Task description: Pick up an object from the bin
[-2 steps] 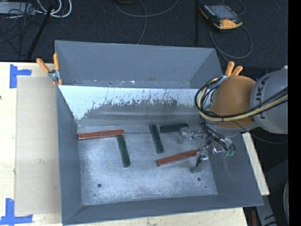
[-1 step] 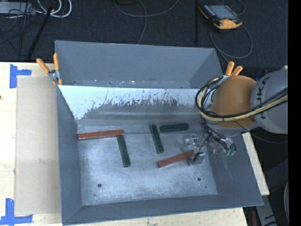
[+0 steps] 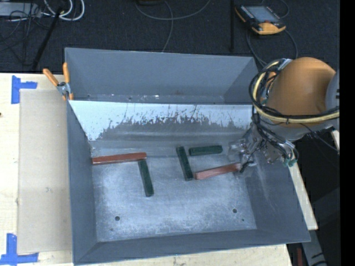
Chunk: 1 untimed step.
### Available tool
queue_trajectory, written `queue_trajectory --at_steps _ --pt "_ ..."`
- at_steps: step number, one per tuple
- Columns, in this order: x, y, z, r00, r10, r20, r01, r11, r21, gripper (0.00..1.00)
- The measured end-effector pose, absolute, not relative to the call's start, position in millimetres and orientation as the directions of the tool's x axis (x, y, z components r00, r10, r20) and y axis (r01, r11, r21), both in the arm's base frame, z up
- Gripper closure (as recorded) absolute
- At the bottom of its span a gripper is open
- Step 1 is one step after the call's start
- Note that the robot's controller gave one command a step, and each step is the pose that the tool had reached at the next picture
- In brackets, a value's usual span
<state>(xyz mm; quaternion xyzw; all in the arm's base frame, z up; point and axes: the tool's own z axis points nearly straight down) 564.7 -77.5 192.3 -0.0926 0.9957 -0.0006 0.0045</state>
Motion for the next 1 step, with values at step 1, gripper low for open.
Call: queue_trajectory --at_steps 1 --pt "559.3 4.5 241.1 -0.837 -0.547 -0.006 -0.547 0.837 -0.001 1.00"
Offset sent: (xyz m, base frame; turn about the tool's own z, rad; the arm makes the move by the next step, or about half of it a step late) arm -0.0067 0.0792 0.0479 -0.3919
